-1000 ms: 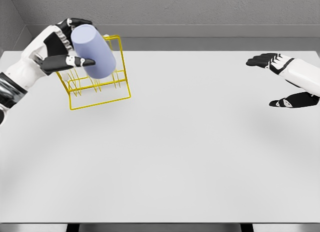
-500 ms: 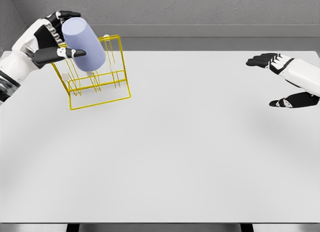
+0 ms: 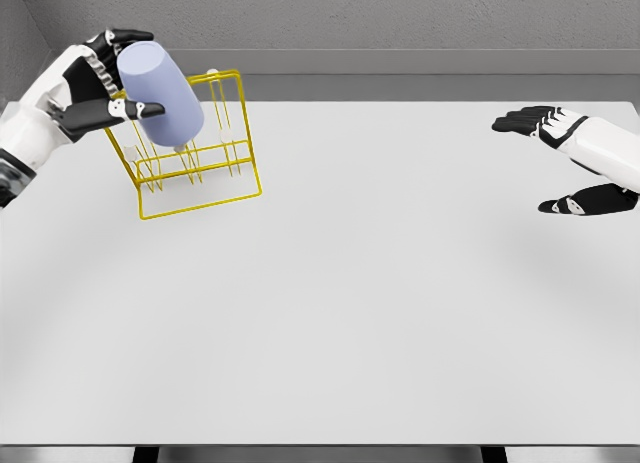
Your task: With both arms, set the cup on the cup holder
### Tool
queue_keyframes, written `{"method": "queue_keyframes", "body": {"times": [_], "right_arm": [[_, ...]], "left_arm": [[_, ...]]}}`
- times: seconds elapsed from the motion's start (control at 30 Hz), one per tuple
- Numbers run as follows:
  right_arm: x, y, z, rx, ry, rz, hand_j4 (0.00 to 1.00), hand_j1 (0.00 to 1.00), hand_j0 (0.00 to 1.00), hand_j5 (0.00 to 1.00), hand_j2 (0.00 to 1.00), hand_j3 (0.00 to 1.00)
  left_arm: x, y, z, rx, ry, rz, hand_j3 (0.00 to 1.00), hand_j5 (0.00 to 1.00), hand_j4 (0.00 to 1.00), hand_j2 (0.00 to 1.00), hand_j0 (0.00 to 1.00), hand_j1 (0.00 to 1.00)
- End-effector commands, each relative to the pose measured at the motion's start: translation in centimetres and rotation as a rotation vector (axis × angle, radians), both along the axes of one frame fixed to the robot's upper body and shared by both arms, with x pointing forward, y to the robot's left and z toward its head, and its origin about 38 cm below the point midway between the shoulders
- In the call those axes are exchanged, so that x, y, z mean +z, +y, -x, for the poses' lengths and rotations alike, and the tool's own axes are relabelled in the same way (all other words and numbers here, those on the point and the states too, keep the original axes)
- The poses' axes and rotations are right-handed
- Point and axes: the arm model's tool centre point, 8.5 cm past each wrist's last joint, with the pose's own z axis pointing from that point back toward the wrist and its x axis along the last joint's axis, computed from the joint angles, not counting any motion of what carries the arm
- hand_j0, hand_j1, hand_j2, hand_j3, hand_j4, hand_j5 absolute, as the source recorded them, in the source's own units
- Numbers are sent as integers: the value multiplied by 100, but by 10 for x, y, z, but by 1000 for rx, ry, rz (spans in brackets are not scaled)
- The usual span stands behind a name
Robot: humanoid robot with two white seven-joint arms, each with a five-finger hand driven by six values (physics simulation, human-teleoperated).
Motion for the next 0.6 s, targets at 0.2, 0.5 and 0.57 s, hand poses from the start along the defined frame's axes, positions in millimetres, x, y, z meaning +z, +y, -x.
{"method": "queue_keyframes", "body": {"times": [0.2, 0.5, 0.57], "right_arm": [[0, -1, 0, -2, 3, -7, 100, 100, 100, 100, 100, 100], [0, -1, 0, -3, 4, -8, 100, 100, 100, 100, 100, 100], [0, -1, 0, -3, 4, -8, 100, 100, 100, 100, 100, 100]], "left_arm": [[-6, 1, -1, 6, 15, 3, 71, 71, 71, 71, 71, 71], [-8, 3, -3, 11, 20, -8, 98, 98, 98, 98, 98, 98], [-7, 3, -3, 11, 18, -8, 99, 99, 99, 99, 99, 99]]}}
